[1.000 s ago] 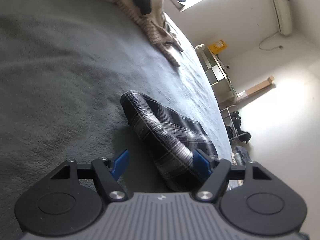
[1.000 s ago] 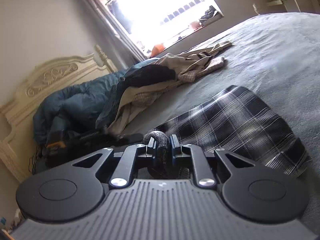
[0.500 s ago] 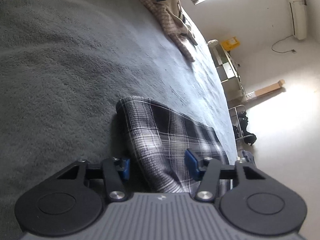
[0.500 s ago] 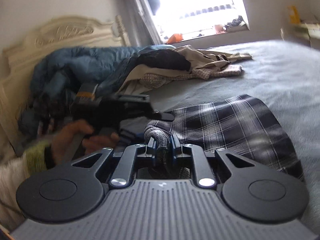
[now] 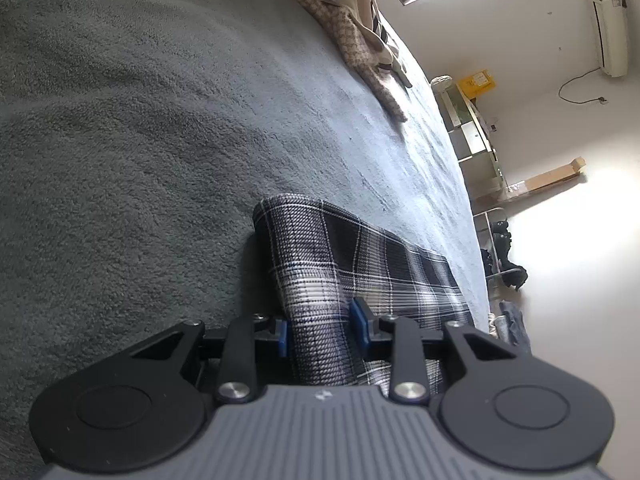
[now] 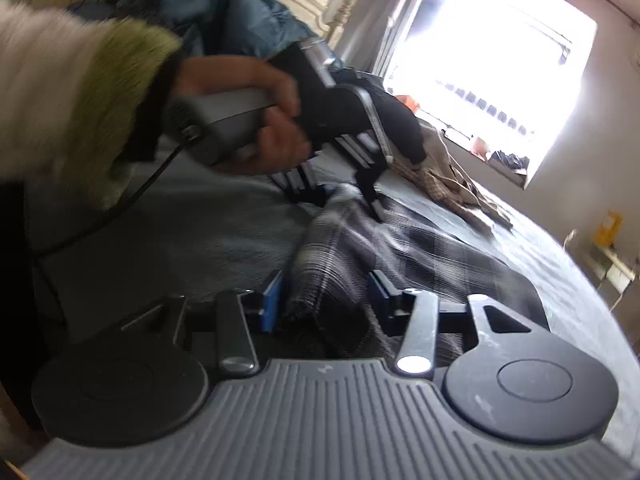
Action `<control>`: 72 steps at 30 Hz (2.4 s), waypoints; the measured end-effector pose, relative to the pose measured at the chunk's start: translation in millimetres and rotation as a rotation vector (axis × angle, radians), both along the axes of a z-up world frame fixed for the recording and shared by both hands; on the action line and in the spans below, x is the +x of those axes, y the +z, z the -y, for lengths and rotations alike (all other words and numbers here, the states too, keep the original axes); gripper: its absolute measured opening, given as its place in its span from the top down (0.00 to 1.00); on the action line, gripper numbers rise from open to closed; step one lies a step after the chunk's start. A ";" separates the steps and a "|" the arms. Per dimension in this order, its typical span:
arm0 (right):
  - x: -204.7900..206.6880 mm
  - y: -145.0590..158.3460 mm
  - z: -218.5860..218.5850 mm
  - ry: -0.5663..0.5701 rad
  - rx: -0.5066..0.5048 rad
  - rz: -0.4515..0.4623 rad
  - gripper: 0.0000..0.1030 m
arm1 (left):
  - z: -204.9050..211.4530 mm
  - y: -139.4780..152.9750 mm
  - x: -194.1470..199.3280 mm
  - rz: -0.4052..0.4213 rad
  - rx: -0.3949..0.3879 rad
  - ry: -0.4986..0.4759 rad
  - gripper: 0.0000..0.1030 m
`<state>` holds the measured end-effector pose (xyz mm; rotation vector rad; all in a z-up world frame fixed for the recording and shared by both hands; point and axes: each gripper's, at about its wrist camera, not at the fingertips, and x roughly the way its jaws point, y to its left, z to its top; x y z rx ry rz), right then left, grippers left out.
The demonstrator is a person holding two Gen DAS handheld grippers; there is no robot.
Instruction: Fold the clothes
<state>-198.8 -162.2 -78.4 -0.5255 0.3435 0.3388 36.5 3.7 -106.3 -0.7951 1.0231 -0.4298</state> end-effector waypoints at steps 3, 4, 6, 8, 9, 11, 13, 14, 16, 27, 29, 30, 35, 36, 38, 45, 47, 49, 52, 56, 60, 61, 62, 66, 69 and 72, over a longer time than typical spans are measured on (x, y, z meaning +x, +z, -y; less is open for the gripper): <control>0.6 -8.2 -10.8 -0.005 -0.068 0.033 0.48 | 0.2 -0.1 1.1 -0.002 0.000 0.000 0.70; 2.3 -10.7 -14.0 -0.021 -0.092 0.053 0.48 | 0.3 0.1 1.4 -0.003 0.000 0.000 0.70; 9.7 -14.7 -14.2 -0.063 -0.113 0.069 0.48 | 0.8 0.4 2.5 -0.004 0.000 0.000 0.70; 17.0 -18.6 -11.5 -0.087 -0.135 0.075 0.49 | 1.5 0.6 3.9 -0.006 0.000 0.000 0.72; 19.3 -20.6 -10.5 -0.098 -0.154 0.087 0.49 | 1.1 0.5 3.7 -0.007 -0.003 0.000 0.72; 22.6 -22.9 -8.1 -0.114 -0.186 0.106 0.50 | 1.4 -0.1 4.3 -0.006 -0.009 0.003 0.77; 26.4 -24.4 -4.4 -0.141 -0.202 0.116 0.57 | 2.5 0.0 4.6 -0.001 -0.012 0.010 0.82; 27.3 -24.1 -3.5 -0.153 -0.215 0.130 0.74 | 3.2 1.2 4.0 0.005 -0.014 0.015 0.83; 28.2 -22.6 -2.5 -0.176 -0.247 0.164 0.81 | 4.3 7.2 1.7 0.031 -0.019 0.027 0.86; 23.4 35.1 -1.4 -0.237 -0.243 0.384 0.86 | 17.9 88.7 -3.6 0.249 -0.115 0.034 0.87; 22.8 46.1 -3.5 -0.234 -0.221 0.408 0.86 | 15.4 104.1 -6.9 0.278 -0.120 0.049 0.87; 22.5 51.6 -4.6 -0.233 -0.210 0.421 0.86 | 13.0 110.8 -9.5 0.290 -0.118 0.060 0.87; 18.5 78.4 -17.4 -0.183 -0.073 0.424 0.86 | -8.4 150.8 -25.0 0.343 -0.055 0.130 0.87; 18.0 84.2 -20.9 -0.170 -0.028 0.420 0.86 | -14.2 159.4 -29.5 0.353 -0.028 0.144 0.87; 16.7 94.5 -27.7 -0.141 0.063 0.407 0.86 | -28.0 179.2 -41.3 0.373 0.030 0.177 0.87; 23.7 118.6 -46.4 -0.017 0.430 0.319 0.86 | -38.8 240.1 -57.5 0.417 0.302 0.222 0.87; 26.9 121.0 -45.1 0.003 0.548 0.282 0.86 | -26.0 250.1 -49.5 0.395 0.392 0.201 0.87; 30.8 118.1 -34.5 0.001 0.678 0.230 0.86 | -1.1 249.7 -38.8 0.362 0.462 0.149 0.87; 33.8 99.5 6.5 -0.028 0.914 0.153 0.86 | 49.6 236.7 -19.5 0.303 0.552 0.044 0.86; 37.2 58.7 70.8 -0.197 1.118 0.066 0.86 | 145.4 176.3 10.2 0.224 0.642 -0.142 0.86; 43.8 12.1 122.3 -0.405 1.261 -0.066 0.85 | 237.3 101.7 40.4 0.133 0.781 -0.301 0.86; 47.6 0.6 134.7 -0.452 1.290 -0.097 0.85 | 253.6 83.5 43.4 0.110 0.807 -0.324 0.84; 50.8 -8.9 142.1 -0.479 1.313 -0.127 0.84 | 263.7 73.6 43.9 0.109 0.834 -0.344 0.79; 57.4 -33.3 153.8 -0.484 1.370 -0.215 0.80 | 292.4 62.7 34.3 0.172 0.934 -0.432 0.59; 53.8 -37.1 152.4 -0.473 1.368 -0.214 0.75 | 292.0 74.1 29.1 0.176 0.904 -0.463 0.52; 34.8 -37.7 170.4 -0.517 1.373 -0.171 0.71 | 278.1 88.0 26.1 0.144 0.823 -0.457 0.49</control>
